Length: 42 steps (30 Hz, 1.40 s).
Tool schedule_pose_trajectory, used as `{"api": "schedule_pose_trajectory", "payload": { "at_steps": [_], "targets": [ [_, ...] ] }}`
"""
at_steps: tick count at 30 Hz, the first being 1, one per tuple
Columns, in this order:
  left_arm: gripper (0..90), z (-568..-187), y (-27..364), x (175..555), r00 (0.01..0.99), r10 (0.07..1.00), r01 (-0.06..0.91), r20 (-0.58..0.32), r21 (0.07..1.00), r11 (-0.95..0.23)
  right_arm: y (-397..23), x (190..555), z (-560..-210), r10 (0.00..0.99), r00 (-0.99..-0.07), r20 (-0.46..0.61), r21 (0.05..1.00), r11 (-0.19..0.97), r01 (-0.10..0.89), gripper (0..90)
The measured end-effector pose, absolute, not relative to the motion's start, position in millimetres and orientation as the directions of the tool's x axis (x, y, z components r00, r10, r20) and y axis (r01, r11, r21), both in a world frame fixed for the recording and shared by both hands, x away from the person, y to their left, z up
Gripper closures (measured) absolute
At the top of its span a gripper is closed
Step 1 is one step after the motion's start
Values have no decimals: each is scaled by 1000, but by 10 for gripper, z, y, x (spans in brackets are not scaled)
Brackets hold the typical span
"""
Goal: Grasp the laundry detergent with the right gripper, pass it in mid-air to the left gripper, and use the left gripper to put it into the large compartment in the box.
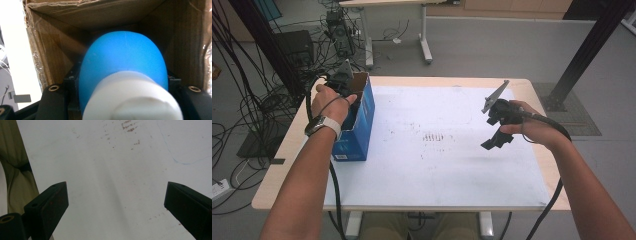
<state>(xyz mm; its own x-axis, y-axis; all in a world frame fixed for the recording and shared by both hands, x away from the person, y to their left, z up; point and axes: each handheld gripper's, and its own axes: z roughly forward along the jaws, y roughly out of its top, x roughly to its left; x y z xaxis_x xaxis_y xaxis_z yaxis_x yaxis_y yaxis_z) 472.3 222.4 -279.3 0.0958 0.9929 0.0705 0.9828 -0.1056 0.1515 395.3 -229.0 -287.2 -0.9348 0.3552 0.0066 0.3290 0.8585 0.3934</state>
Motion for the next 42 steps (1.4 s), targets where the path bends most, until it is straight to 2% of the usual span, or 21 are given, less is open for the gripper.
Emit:
{"api": "schedule_pose_trajectory", "payload": {
  "at_steps": [42],
  "targets": [
    [373, -2797, 2238, 4713, 96, 993, 983, 67, 152, -105, -2272, 3924, -2877, 356, -935, 6, 386, 861, 331, 53]
  ]
}}
